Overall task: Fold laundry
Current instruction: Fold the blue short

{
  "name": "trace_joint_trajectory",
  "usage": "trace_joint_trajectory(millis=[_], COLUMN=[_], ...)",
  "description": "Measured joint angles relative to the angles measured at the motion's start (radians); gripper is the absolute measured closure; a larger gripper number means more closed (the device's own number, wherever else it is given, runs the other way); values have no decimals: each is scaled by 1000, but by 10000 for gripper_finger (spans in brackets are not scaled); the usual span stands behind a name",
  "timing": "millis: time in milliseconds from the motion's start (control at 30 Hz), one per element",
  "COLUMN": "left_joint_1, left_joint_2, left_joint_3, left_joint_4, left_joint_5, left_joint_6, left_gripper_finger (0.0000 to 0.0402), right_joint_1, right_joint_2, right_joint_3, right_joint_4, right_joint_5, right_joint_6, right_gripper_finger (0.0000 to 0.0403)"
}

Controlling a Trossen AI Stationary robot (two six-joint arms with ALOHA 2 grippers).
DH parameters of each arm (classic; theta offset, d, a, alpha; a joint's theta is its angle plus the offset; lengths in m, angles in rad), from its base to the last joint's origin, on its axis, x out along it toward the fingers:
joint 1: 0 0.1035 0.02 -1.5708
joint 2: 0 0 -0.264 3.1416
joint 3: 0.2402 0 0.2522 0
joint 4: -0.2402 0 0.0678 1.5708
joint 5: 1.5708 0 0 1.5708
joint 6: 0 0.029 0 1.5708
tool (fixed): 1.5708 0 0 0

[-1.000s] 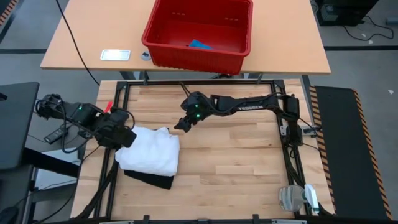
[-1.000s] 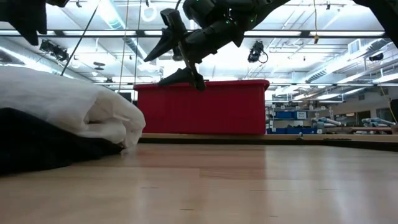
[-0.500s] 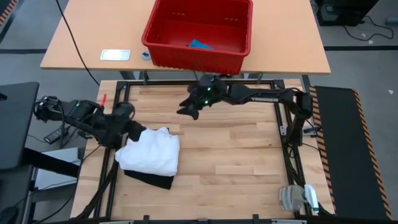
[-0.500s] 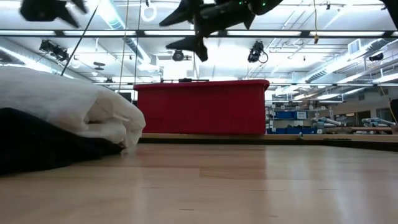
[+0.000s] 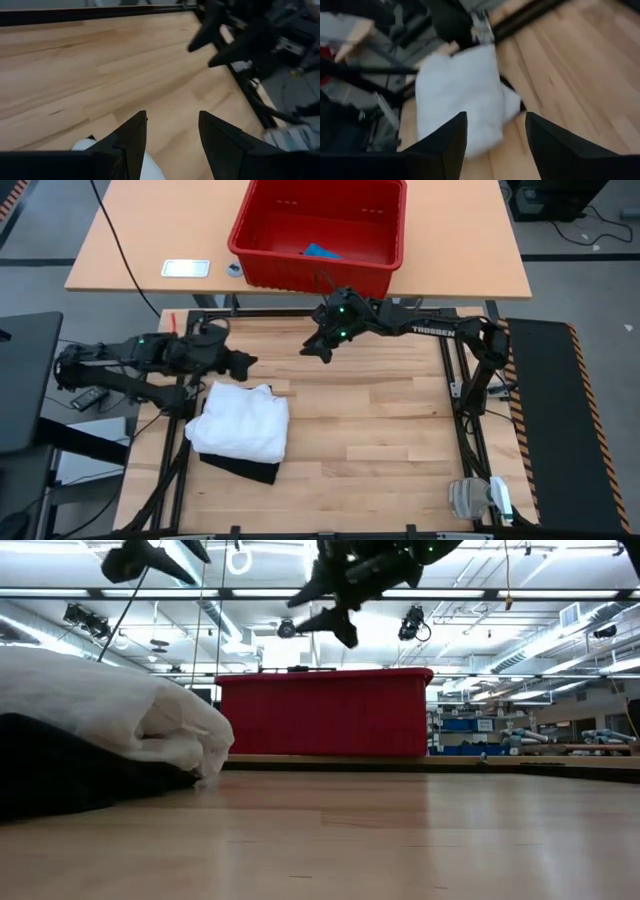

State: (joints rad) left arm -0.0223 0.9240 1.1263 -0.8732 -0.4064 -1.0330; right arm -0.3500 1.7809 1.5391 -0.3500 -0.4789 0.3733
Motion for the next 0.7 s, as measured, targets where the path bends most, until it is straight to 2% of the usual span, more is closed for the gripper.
trace_joint_trajectory(millis=[100,233,400,533,633,700], left_joint_1=[50,115,206,307,412,484], left_joint_2=[59,167,290,342,348,348], left_joint_3=[0,-1,-1,-1,-1,-1], left_joint_4=[30,140,376,507,561,575], left_joint_5=[3,21,169,282,351,355], left_joint_6=[-34,16,111,194,271,329], left_gripper_finger=[221,222,222,222,222,222], right_joint_1=[-34,-86,-152,-199,-235,-262], right_joint_2=[-16,-45,-87,-106,-126,-132], right_joint_3=[0,0,0,0,0,0], right_joint_4=[-76,-113,-130,-176,-236,-266], right_joint_5=[-5,26,55,63,126,183], right_joint_6=[-14,-42,-64,-96,-141,-170], right_gripper_finger=[206,209,215,219,220,220])
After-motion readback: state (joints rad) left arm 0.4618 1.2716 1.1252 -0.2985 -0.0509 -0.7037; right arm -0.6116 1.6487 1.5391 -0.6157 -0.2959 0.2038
